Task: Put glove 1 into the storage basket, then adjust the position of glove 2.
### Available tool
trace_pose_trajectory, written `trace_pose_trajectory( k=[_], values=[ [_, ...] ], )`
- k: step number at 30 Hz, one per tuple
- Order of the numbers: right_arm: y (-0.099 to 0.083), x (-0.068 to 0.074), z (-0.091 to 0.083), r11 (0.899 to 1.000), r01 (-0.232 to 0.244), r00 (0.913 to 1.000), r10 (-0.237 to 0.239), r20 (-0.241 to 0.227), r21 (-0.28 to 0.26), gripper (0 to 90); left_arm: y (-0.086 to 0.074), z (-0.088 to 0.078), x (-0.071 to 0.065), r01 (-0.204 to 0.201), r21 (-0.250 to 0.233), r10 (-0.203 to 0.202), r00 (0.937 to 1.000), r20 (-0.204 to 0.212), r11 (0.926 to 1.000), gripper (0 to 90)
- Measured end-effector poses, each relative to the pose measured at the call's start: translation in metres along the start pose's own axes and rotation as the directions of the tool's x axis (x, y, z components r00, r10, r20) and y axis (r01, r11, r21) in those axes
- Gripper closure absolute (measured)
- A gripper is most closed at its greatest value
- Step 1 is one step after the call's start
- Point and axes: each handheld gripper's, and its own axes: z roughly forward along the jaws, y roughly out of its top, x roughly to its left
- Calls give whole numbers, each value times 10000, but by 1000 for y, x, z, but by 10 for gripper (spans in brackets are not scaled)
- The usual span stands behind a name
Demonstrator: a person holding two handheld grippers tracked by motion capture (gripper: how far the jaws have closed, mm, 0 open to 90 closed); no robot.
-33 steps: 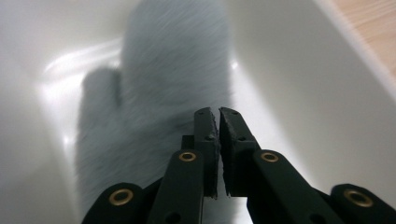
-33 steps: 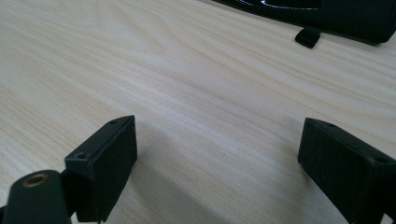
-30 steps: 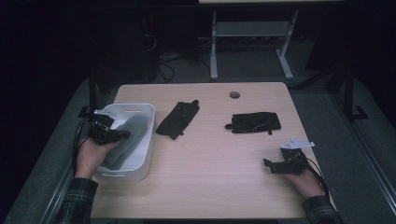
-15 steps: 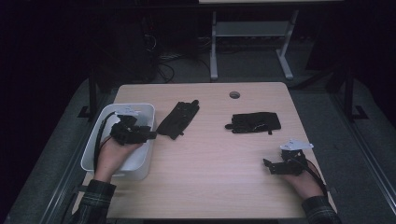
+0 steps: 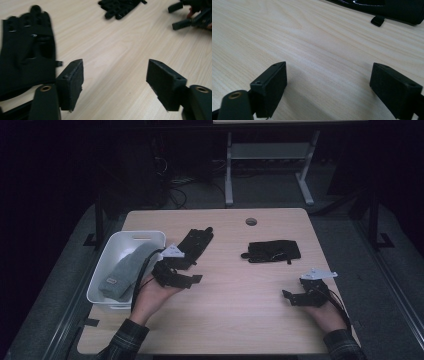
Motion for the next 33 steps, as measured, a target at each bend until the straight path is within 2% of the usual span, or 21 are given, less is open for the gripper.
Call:
trace_pose_trajectory(
  k=[5, 8, 10, 13, 15, 17, 18, 19, 21, 23, 24, 25, 27, 28, 29, 31, 33],
  values=[
    [4, 0, -2, 9998, 36, 10000, -35, -51, 219, 256, -10, 15, -13, -503, 135, 506, 9985, -198, 9986, 215],
    [6, 1, -3, 9998, 123, 9999, -123, -9, 168, 336, -18, 23, -19, -800, 235, 807, 9964, -270, 9965, 185],
    [8, 0, -4, 9999, 122, 9999, -121, -96, 115, 379, -25, 30, -21, -985, 475, 994, 9949, -173, 9940, 176],
    [14, 0, -5, 10000, 75, 9997, -75, -221, -40, 516, -36, 40, -25, -1130, 714, 1136, 9935, -47, 9910, 162],
    [18, -1, -6, 9999, 108, 9993, -112, -344, -92, 633, -44, 48, -27, -1447, 1024, 1457, 9893, -27, 9842, 154],
    [21, -2, -6, 9992, 203, 9992, -215, -344, -355, 735, -49, 53, -28, -1559, 1233, 1571, 9876, 1, 9800, 143],
    [23, -4, -6, 9994, 100, 9988, -116, -485, -320, 767, -51, 55, -28, -1585, 1345, 1595, 9872, 32, 9782, 140],
    [26, -7, -5, 9999, 23, 9985, -31, -548, -144, 810, -53, 57, -28, -1589, 1360, 1603, 9871, 6, 9779, 138],
    [32, -12, -4, 9998, -49, 9988, 39, -494, -203, 877, -57, 59, -27, -1561, 1328, 1566, 9876, 61, 9788, 135],
    [38, -17, 0, 9999, -17, 9991, 11, -430, -132, 898, -61, 59, -25, -1663, 1367, 1672, 9859, 45, 9766, 133],
    [41, -21, 1, 9997, -125, 9989, 116, -451, -193, 898, -63, 59, -24, -1581, 1299, 1585, 9873, 74, 9788, 130],
    [45, -25, 4, 9999, -95, 9989, 89, -466, -135, 898, -65, 58, -23, -1632, 1354, 1641, 9864, 52, 9772, 125],
    [50, -30, 7, 9996, -89, 9994, 80, -340, -263, 898, -67, 56, -22, -1516, 1386, 1503, 9884, 200, 9787, 123],
    [54, -33, 10, 9996, -163, 9991, 153, -389, -235, 898, -69, 55, -20, -1545, 1329, 1535, 9880, 177, 9790, 124],
    [59, -37, 12, 9997, -92, 9997, 87, -222, -216, 898, -70, 54, -19, -1638, 1289, 1623, 9865, 220, 9780, 123],
    [66, -43, 16, 9992, -289, 9993, 282, -238, -282, 899, -73, 53, -17, -1614, 1041, 1599, 9869, 219, 9814, 123],
    [73, -49, 21, 9991, -302, 9995, 301, -35, -285, 898, -76, 54, -16, -1629, 774, 1618, 9866, 213, 9836, 123]
  ],
)
